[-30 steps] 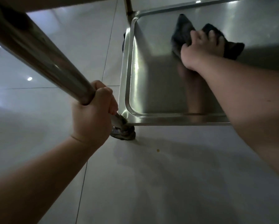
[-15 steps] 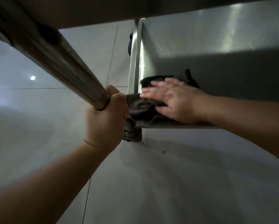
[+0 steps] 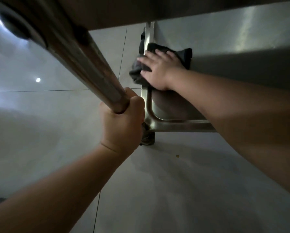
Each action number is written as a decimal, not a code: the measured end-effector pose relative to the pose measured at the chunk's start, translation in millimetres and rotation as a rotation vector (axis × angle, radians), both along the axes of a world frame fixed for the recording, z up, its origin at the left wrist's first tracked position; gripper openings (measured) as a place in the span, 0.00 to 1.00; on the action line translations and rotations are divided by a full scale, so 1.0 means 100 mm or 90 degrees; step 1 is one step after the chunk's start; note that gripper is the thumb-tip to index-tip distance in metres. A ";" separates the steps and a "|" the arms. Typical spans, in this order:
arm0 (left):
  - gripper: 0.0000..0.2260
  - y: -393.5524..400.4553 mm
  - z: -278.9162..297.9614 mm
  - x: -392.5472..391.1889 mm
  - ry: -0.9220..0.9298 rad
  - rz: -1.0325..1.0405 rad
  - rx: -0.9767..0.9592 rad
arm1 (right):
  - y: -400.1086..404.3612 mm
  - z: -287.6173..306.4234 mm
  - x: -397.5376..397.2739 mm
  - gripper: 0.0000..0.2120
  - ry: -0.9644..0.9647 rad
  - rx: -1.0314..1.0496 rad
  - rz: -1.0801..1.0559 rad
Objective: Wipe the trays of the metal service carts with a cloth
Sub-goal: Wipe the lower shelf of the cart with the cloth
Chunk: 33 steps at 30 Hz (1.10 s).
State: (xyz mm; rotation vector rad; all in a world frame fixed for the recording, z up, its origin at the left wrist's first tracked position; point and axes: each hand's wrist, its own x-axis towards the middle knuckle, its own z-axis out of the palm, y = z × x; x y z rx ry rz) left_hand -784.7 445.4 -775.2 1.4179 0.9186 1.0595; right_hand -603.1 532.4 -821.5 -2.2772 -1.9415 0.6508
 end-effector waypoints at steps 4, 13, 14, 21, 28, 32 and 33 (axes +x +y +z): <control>0.08 0.01 -0.01 -0.01 -0.012 -0.014 0.019 | -0.68 -0.04 -0.27 0.25 0.096 0.022 0.158; 0.09 0.03 0.00 0.02 -0.006 -0.012 -0.008 | -1.30 -0.08 0.06 0.29 0.102 -0.012 0.169; 0.08 0.04 0.00 0.03 -0.001 -0.003 -0.018 | -1.19 -0.11 0.16 0.29 0.056 0.001 0.135; 0.14 0.04 0.02 0.07 0.017 0.041 -0.021 | -0.50 -0.11 0.10 0.29 -0.042 -0.017 -0.135; 0.06 -0.04 0.14 0.09 0.045 0.073 -0.051 | -1.31 -0.09 -0.33 0.27 0.105 0.034 0.145; 0.08 -0.05 0.17 0.08 0.085 0.063 -0.049 | -1.60 -0.11 0.00 0.28 0.043 0.049 0.126; 0.09 -0.04 0.19 0.08 0.106 0.060 -0.050 | -1.68 -0.11 0.12 0.28 0.033 0.051 0.119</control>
